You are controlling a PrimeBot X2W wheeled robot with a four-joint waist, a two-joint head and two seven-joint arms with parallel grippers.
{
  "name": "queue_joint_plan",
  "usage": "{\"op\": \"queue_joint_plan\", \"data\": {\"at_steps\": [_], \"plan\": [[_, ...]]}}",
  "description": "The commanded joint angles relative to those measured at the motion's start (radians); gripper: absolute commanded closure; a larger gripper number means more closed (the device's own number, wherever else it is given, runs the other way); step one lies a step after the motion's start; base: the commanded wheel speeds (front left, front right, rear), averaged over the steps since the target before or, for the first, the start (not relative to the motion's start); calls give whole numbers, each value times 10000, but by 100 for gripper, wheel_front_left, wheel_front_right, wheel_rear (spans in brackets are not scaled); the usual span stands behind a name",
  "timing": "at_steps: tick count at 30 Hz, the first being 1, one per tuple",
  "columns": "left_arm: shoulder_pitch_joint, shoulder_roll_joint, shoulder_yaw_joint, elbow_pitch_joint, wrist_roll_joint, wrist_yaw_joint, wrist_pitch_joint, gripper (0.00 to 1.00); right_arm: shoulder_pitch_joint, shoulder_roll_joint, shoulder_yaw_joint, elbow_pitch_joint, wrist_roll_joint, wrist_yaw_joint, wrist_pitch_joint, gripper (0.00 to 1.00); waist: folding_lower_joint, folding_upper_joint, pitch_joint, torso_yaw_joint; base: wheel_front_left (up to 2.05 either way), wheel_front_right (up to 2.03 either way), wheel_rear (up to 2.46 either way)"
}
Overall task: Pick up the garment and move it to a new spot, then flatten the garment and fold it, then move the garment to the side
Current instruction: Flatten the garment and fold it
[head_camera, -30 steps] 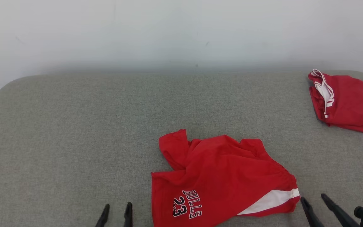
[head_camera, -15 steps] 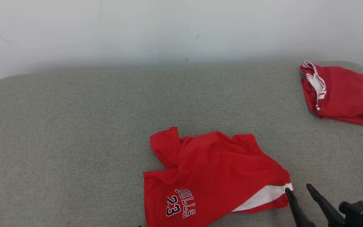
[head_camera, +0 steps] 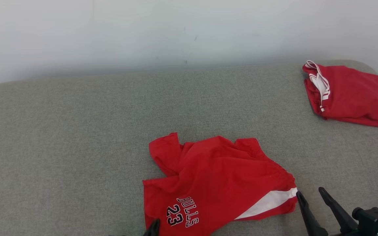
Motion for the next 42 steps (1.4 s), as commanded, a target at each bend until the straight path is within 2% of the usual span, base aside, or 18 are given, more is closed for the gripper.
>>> {"op": "queue_joint_plan", "data": {"at_steps": [1, 8, 14, 15, 16, 20, 27, 36, 42], "plan": [[-278, 124, 83, -37, 1, -10, -79, 100, -42, 96, 25, 39, -76, -29, -70, 0, 0, 0, -2, -17, 0, 0, 0], [-1708, 217, 712, 567, -268, -11, -228, 100, -369, 183, 267, 335, -112, -29, -88, 0, 0, 0, 15, -123, 0, 0, 0], [-2675, 341, 394, 2179, -321, 1, -227, 100, -666, 203, 490, 645, -90, -29, -179, 0, 0, 0, 105, -245, 0, 0, 0], [-2738, 360, 353, 2307, -233, 0, -253, 61, -668, 221, 511, 694, -74, -29, -207, 0, 0, 0, 104, -250, 0, 0, 0], [-2743, 351, 424, 2409, -217, 1, -262, 1, -654, 234, 511, 738, -53, -29, -259, 0, 0, 0, 98, -242, 0, 0, 0], [-2190, 269, 855, 2052, -60, 1, -268, 0, -448, 255, 456, 913, 28, -29, -428, 0, 0, 0, -6, -137, 0, 0, 0], [-383, 197, 1602, -35, 8, -1, -273, 0, -56, 7, 134, 1073, 233, -29, -487, 0, 0, 0, -72, 139, 0, 0, 0], [846, 737, -52, -597, -172, 0, -1, 0, -365, -322, 256, 1635, 291, -29, -365, 0, 0, 0, 56, 243, 0, 0, 0], [460, 694, -201, -225, -421, 0, -64, 0, -885, -607, 894, 2104, 347, -29, -209, 0, 0, 0, 65, 285, 0, 0, 0]]}}
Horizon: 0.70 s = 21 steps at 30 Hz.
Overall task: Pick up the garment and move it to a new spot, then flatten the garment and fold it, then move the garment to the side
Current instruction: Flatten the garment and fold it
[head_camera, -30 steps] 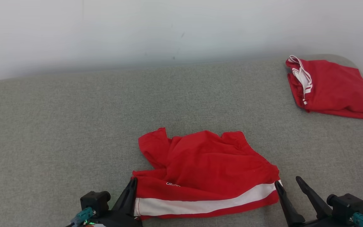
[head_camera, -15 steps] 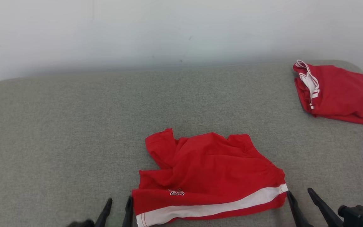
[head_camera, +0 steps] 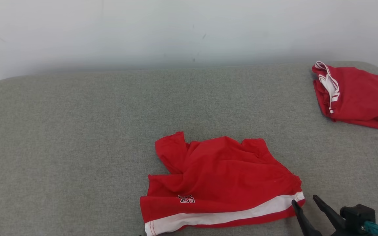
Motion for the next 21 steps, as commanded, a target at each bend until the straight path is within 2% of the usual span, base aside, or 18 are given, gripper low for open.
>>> {"op": "queue_joint_plan", "data": {"at_steps": [1, 9, 10, 11, 12, 13, 18, 21], "plan": [[-138, 40, -26, 126, -62, 17, 10, 0, -129, -58, 121, 88, 59, -29, 47, 0, -1, 0, 3, 12, 0, 0, 0], [-1031, 208, -702, 1021, -695, 17, 34, 0, -974, -550, 1031, 1078, 292, -29, 27, 0, -1, 0, 91, 164, 0, 0, 0], [-1112, 179, -784, 1093, -952, 17, 61, 0, -1055, -588, 1144, 1209, 350, -29, 81, 51, -1, 0, 99, 187, 0, 0, 0], [-1187, 164, -927, 1172, -1195, 17, 140, 36, -1151, -628, 1311, 1303, 420, -29, 100, 64, -1, 0, 108, 207, 0, 0, 0], [-1302, 207, -1100, 1230, -1313, 17, 187, 85, -1253, -697, 1472, 1404, 476, -29, 72, 92, -1, 0, 120, 228, 0, 0, 0], [-1413, 263, -1258, 1290, -1486, 17, 181, 100, -1342, -783, 1594, 1505, 532, -29, 20, 100, -1, 0, 131, 266, 0, 0, 0], [-1665, 443, -1720, 1302, -2042, 17, -93, 100, -1435, -1072, 2117, 1508, 769, -29, -716, 100, -1, 0, 53, 362, 0, 0, 0], [-1344, 616, -1416, 921, -2195, 17, -225, 100, -995, -1334, 2369, 972, 977, -29, -1081, 100, -1, 0, -10, 385, 0, 0, 0]]}}
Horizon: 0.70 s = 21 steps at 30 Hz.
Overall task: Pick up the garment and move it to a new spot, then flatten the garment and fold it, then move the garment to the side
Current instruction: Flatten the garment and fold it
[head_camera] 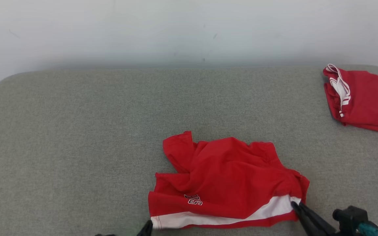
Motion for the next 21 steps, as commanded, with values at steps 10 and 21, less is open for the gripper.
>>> {"op": "queue_joint_plan", "data": {"at_steps": [10, 21], "plan": [[229, 541, 1740, -2119, 397, 49, -51, 100, 233, -287, -306, -2311, 634, -29, 532, 100, 0, 0, 66, -288, 0, 0, 0], [623, 840, 1445, -1829, 456, 256, 503, 26, 104, -119, -432, -1849, 690, -29, 1119, 0, 0, 0, 43, -234, 0, 0, 0]]}}
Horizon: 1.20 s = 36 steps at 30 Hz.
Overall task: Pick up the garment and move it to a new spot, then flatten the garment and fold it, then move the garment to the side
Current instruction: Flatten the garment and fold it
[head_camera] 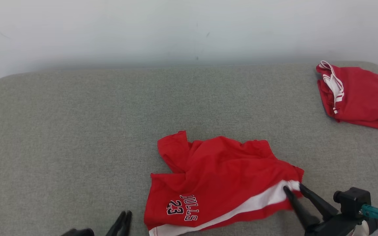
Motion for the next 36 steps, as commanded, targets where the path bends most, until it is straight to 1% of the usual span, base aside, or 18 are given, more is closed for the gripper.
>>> {"op": "queue_joint_plan", "data": {"at_steps": [1, 5, 11, 16, 20, 29, 33, 36], "plan": [[204, -73, -87, 76, 57, 60, 82, 0, 131, 84, -19, 111, 76, -29, -47, 0, 0, -1, -2, 57, 0, 0, 0], [629, -173, -596, 176, 23, -8, 295, 0, 236, 87, -1, 394, -4, -29, -113, 0, 0, -1, 20, 143, 0, 0, 0], [860, -341, -912, 181, -10, -52, 306, 0, 377, -174, -60, 673, -22, -29, -206, 0, 0, -1, 12, 219, 0, 0, 0], [807, -410, -1036, 297, -6, -53, 272, 0, 796, -415, -307, 585, 29, -29, -289, 0, 0, -1, 3, 235, 0, 0, 0], [722, -446, -1074, 497, -46, -52, 259, 0, 1068, -355, -503, 474, -47, -29, -261, 0, 0, -1, 48, 142, 0, 0, 0], [171, -589, -1408, 1158, -89, -103, 370, 0, 612, -301, -64, 555, -463, -29, -39, 0, 0, -1, 236, 101, 0, 0, 0], [-124, -699, -1536, 1496, -221, -146, 329, 0, 388, -365, 88, 710, -505, -29, 15, 0, 0, -1, 299, 171, 0, 0, 0], [-324, -864, -1562, 1874, -573, -151, 432, 0, 254, -382, 220, 896, -482, -29, 132, 0, 0, -1, 371, 252, 0, 0, 0]]}}
